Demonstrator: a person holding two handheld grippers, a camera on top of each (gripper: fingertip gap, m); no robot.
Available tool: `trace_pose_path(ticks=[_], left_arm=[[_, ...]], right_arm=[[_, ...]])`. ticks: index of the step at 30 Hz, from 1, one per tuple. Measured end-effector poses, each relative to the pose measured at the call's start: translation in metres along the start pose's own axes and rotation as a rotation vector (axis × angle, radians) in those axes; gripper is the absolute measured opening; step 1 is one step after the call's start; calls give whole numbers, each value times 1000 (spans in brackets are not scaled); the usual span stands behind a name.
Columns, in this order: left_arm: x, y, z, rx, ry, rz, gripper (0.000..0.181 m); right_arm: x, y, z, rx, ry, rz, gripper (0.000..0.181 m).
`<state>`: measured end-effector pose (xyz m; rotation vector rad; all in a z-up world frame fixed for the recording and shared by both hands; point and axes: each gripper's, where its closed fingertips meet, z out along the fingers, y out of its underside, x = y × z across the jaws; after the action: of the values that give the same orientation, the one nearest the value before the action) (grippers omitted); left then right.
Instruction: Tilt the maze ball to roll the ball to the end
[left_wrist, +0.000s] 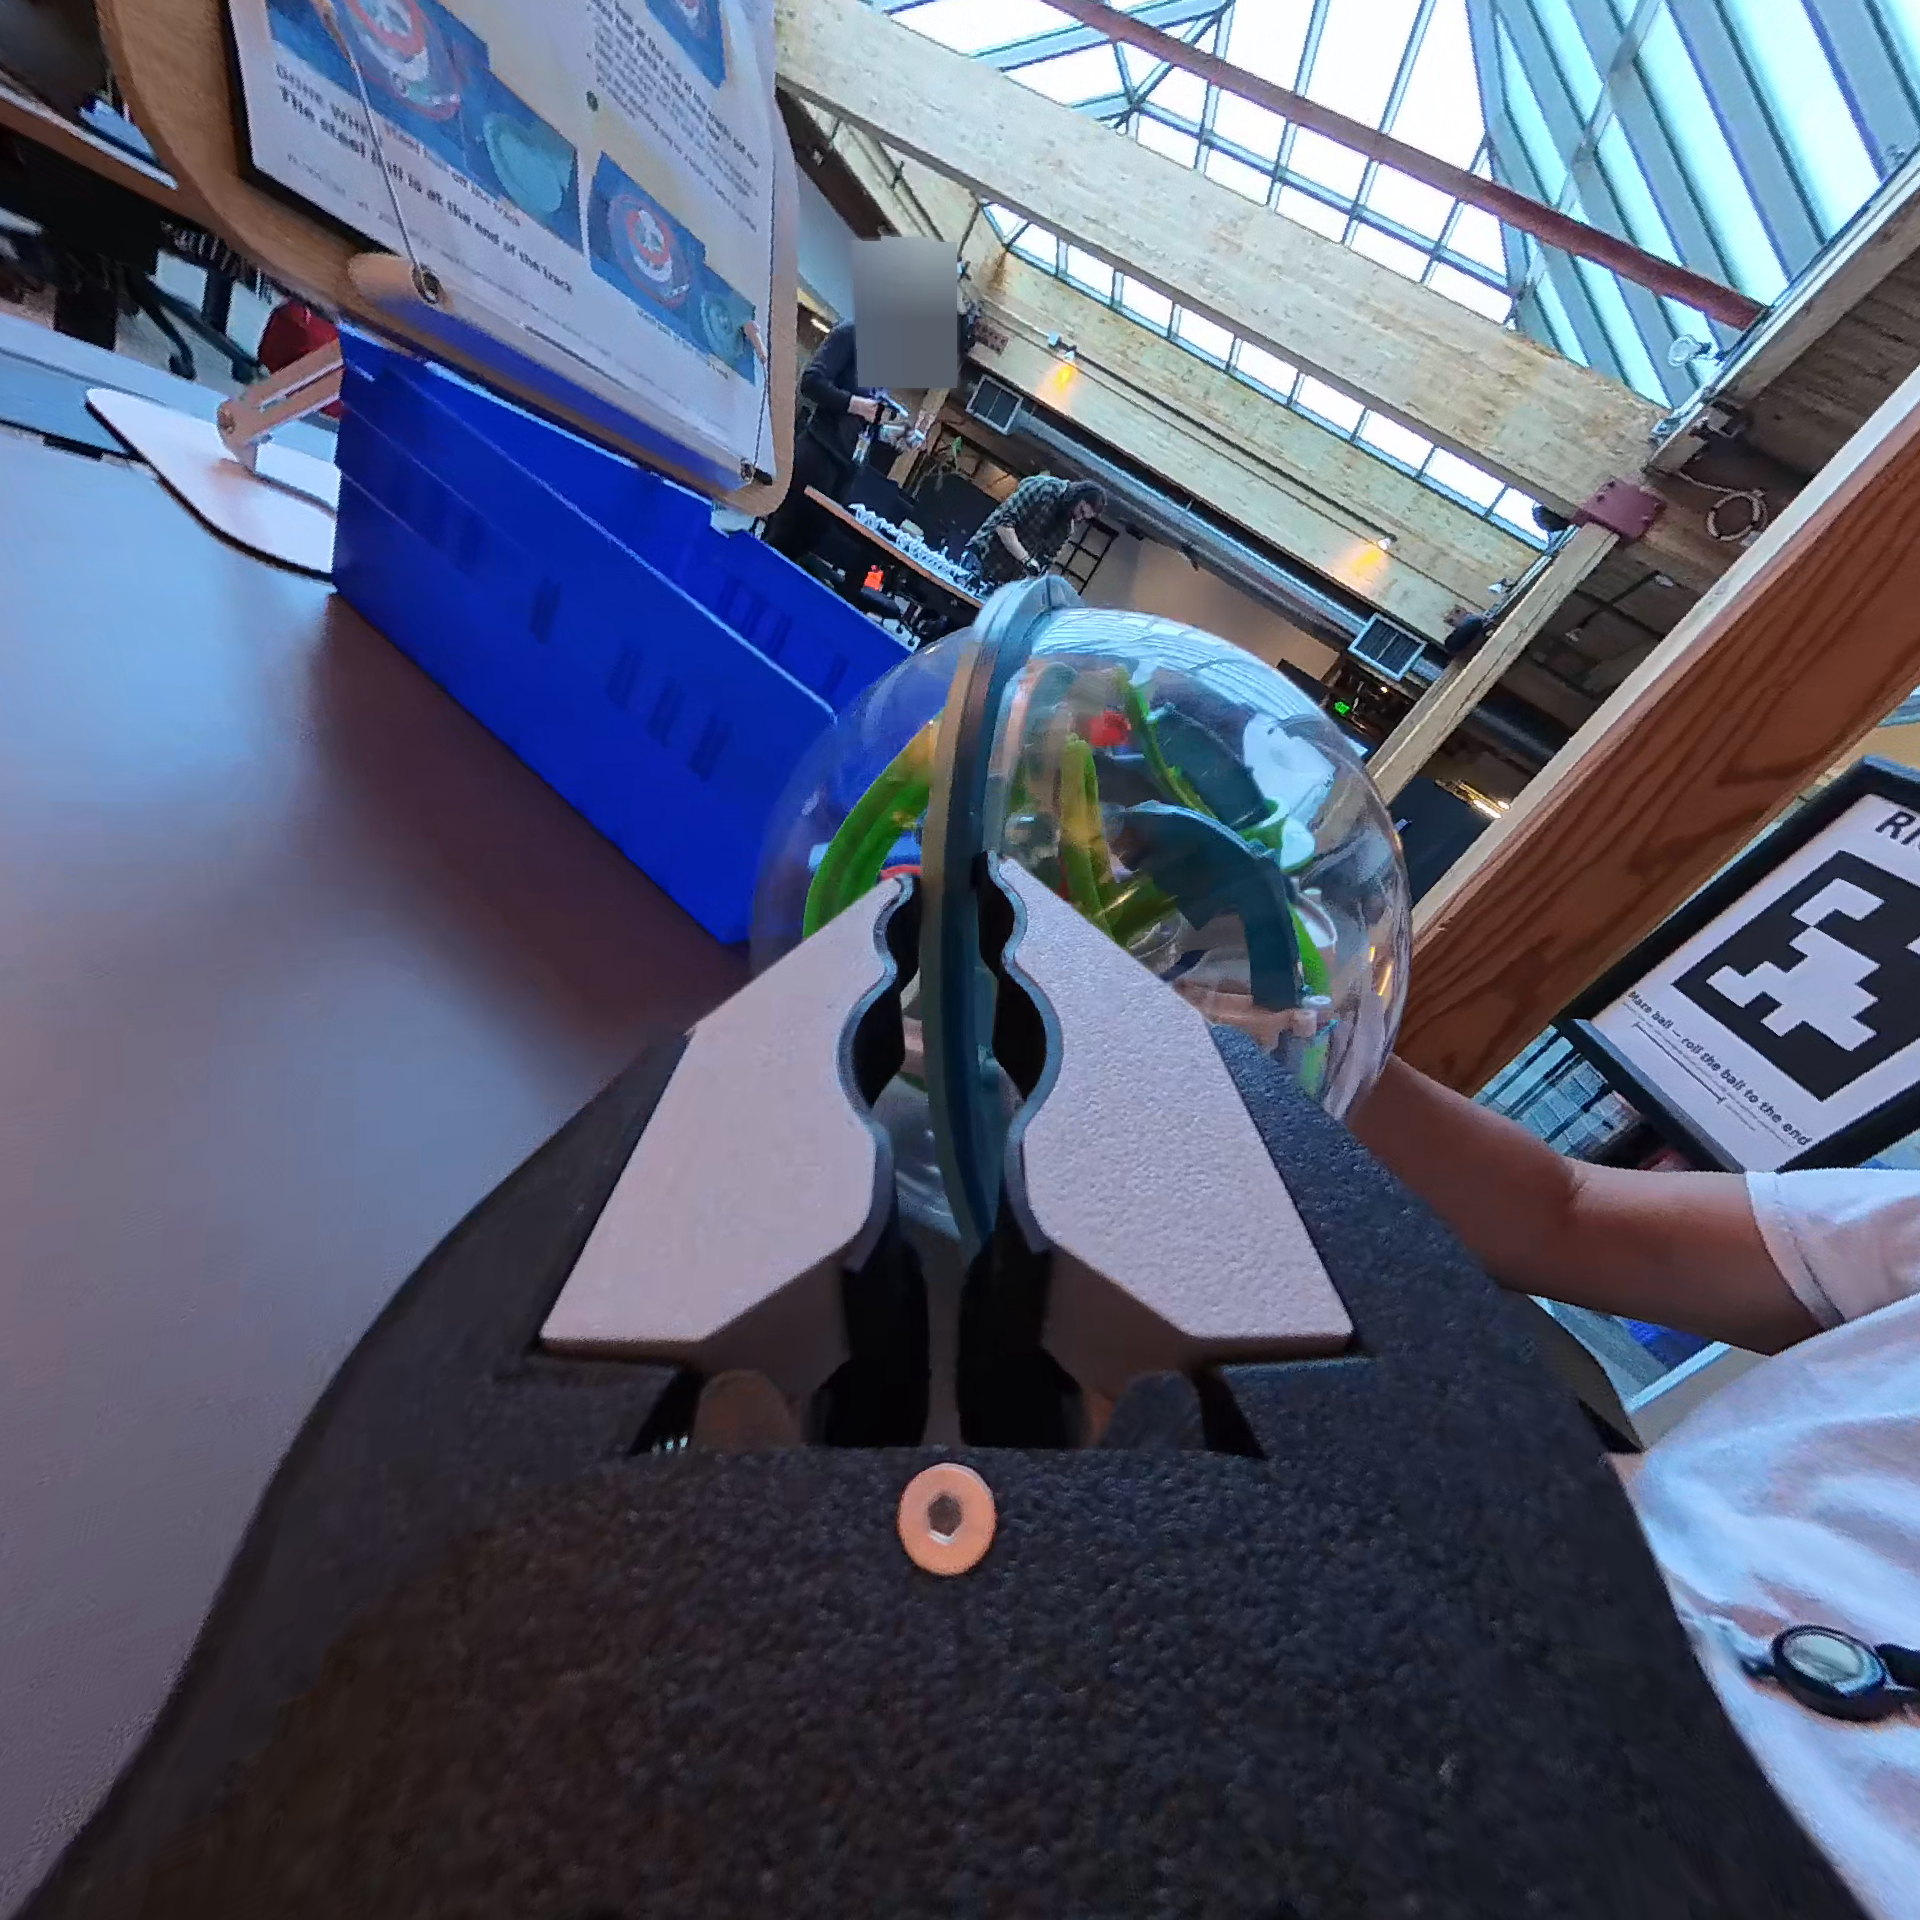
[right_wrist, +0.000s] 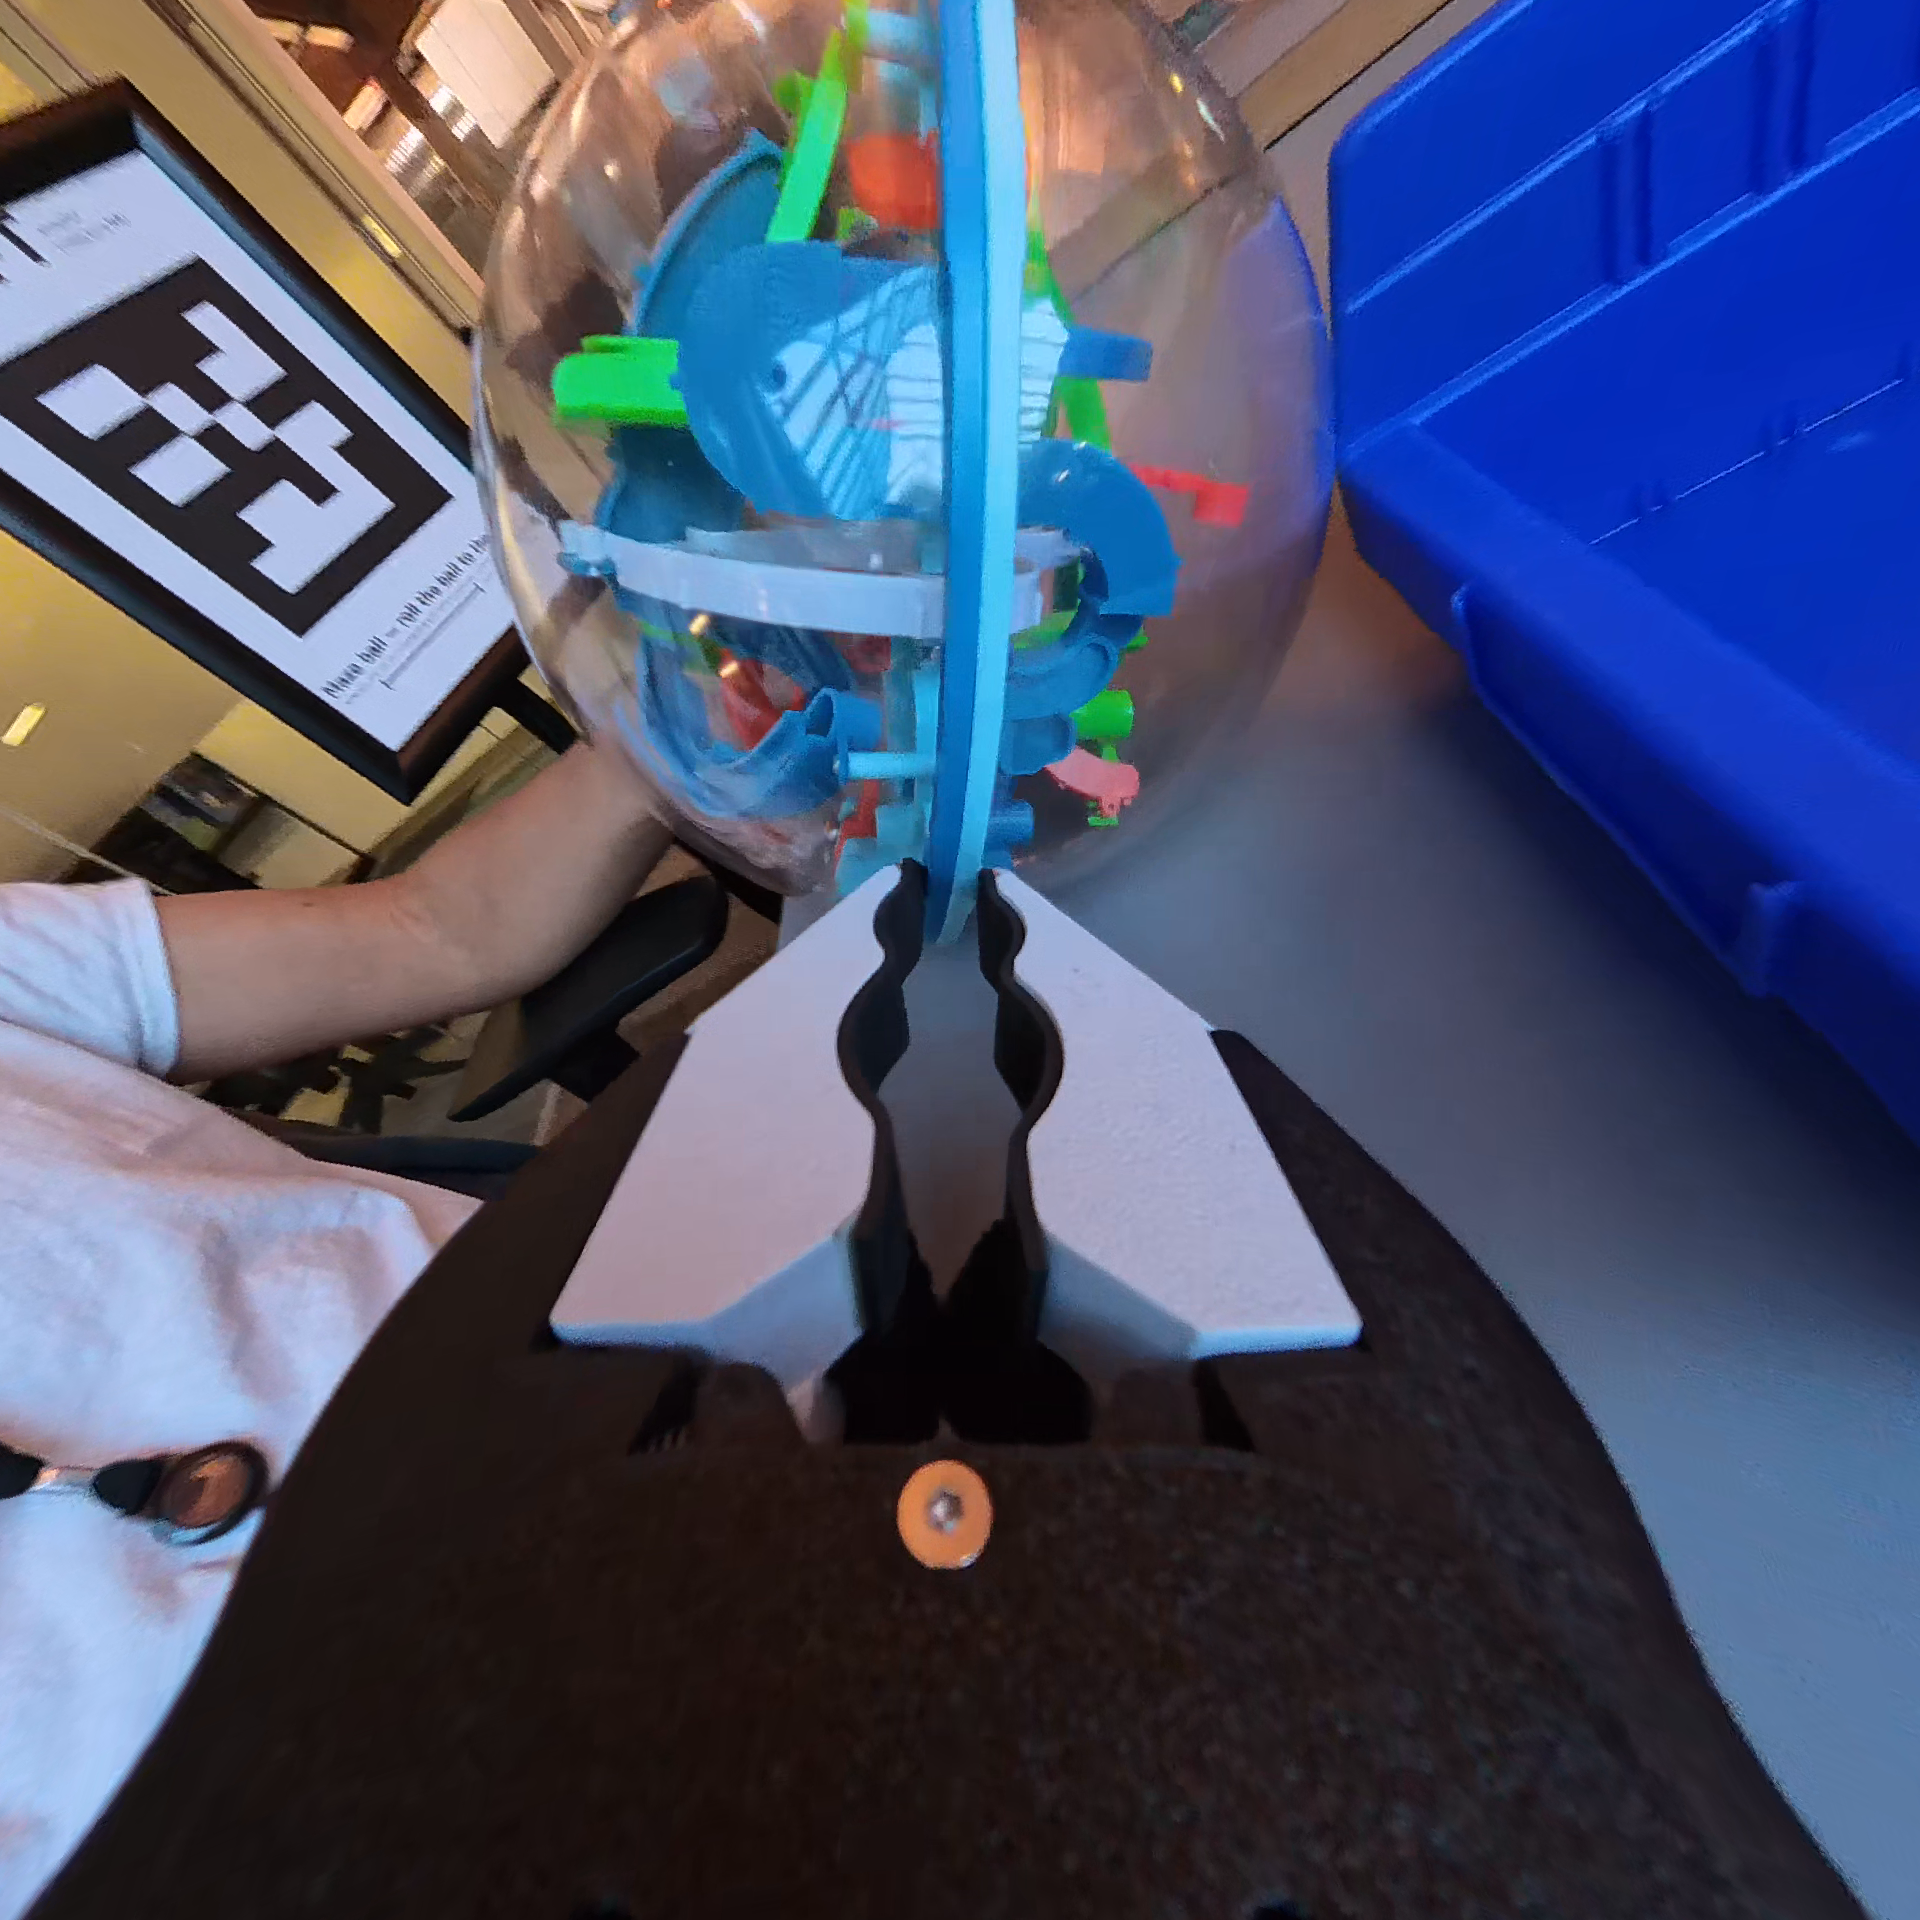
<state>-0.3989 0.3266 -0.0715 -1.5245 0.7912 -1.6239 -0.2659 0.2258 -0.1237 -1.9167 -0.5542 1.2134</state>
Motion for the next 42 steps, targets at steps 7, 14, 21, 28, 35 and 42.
trace_pose_path(ticks=[7, 14, 21, 28, 35, 42], left_arm=[[25, 23, 2, -5, -22, -107, 8], [53, 59, 20, 10, -75, -283, 8], [61, 61, 27, 8, -107, -292, 8], [61, 57, 27, 25, -147, -277, 8], [47, 58, 20, 54, -161, -401, 9], [49, 64, 22, 39, -102, -515, 9]], right_arm=[[-21, -2, -29, 90, -115, 206, 8], [-20, 5, -68, 197, -107, 442, 8], [-13, 7, -77, 168, 66, 219, 10], [-25, 5, -83, 191, 305, -540, 92], [10, 51, -54, -226, 602, -600, 102], [12, 44, -15, -217, 558, -568, 123]])
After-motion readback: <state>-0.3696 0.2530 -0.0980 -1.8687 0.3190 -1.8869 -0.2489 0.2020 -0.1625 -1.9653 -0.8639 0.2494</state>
